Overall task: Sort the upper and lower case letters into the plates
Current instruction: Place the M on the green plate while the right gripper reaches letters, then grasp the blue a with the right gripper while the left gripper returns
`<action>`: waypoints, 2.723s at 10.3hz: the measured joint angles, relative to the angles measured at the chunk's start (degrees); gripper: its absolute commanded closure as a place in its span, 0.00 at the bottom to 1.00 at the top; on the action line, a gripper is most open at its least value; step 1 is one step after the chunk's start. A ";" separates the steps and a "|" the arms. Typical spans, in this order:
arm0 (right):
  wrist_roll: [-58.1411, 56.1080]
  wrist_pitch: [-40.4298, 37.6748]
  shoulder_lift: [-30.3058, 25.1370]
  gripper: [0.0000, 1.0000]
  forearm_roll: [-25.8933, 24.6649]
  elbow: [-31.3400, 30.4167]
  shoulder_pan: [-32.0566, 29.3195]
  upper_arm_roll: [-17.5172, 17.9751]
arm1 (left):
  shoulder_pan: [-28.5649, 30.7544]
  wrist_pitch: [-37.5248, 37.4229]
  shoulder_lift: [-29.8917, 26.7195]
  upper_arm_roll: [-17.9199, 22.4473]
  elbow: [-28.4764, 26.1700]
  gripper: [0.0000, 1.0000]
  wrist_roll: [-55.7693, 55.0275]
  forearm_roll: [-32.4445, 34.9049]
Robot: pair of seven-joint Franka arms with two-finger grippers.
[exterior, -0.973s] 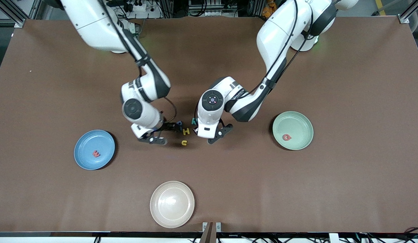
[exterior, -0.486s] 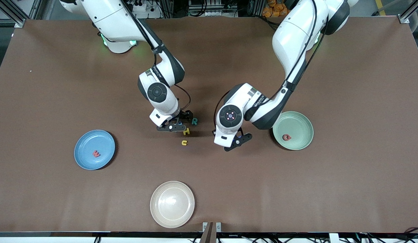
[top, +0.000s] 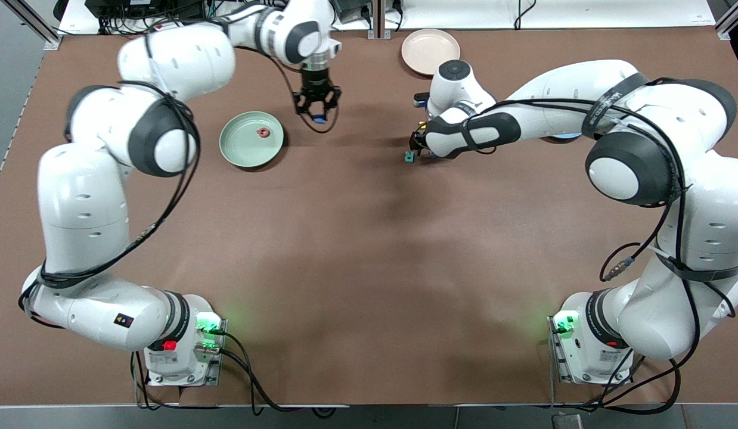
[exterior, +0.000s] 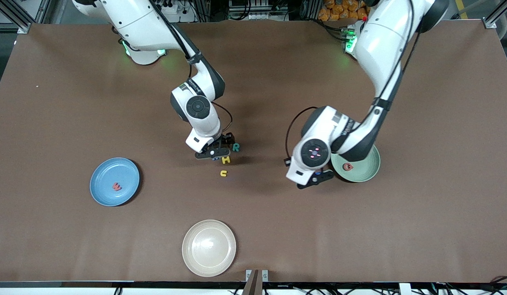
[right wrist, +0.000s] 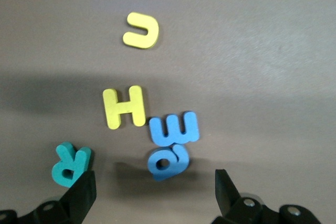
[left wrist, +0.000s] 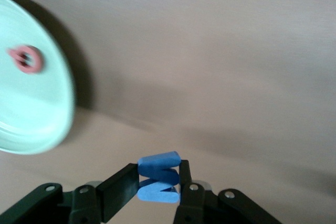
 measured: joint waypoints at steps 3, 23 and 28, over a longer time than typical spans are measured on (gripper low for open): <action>0.14 0.82 0.54 0.00 -2.51 -0.28 0.32 -0.16 | 8.94 1.66 -6.14 0.24 -10.51 0.94 15.78 2.25; 0.19 4.82 1.24 1.00 -8.83 -0.89 0.23 -0.63 | 7.01 16.44 -7.91 -7.57 -19.97 0.00 1.15 4.23; 0.19 4.47 0.71 1.00 -8.84 -0.97 0.19 -0.73 | 0.13 16.79 -4.13 -7.89 -13.65 0.00 -10.61 4.22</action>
